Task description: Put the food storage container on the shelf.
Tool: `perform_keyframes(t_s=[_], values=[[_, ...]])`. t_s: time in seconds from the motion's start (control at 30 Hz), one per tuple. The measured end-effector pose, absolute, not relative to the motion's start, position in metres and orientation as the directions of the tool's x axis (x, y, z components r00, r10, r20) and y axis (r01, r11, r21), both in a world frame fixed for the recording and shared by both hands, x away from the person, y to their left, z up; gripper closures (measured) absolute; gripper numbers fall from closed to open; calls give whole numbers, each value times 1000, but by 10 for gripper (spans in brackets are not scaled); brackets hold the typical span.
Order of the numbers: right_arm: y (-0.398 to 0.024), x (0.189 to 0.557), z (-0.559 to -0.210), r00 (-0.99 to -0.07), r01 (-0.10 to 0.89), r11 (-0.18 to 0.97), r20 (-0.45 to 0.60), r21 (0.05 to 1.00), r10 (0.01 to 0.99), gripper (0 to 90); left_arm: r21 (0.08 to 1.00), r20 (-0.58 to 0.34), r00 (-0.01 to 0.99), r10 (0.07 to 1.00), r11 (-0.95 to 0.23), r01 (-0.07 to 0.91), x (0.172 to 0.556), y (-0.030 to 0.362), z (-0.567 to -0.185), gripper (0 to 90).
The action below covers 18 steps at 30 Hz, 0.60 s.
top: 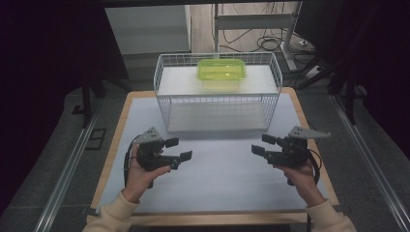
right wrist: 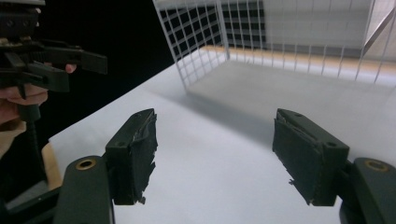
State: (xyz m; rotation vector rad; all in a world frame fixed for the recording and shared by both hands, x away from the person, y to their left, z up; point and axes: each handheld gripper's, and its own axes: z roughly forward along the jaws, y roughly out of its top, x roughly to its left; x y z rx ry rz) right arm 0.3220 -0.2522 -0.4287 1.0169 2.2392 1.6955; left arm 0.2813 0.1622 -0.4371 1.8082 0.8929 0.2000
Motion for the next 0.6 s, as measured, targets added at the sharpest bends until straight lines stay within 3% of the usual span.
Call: perform_keyframes(t_s=[0.2, 0.43, 0.6], values=[[-254, 314, -456, -751, 448, 198, 246, 872, 613, 307, 846, -277, 696, 663, -176, 504, 276, 162, -453, 226], [-254, 311, -463, -751, 397, 177, 208, 901, 626, 294, 829, -278, 697, 661, -201, 522, 277, 157, -463, 227], [-249, 308, -473, -759, 343, 229, 125, 911, 639, 235, 823, -278, 688, 671, -203, 531, 278, 159, -470, 227]])
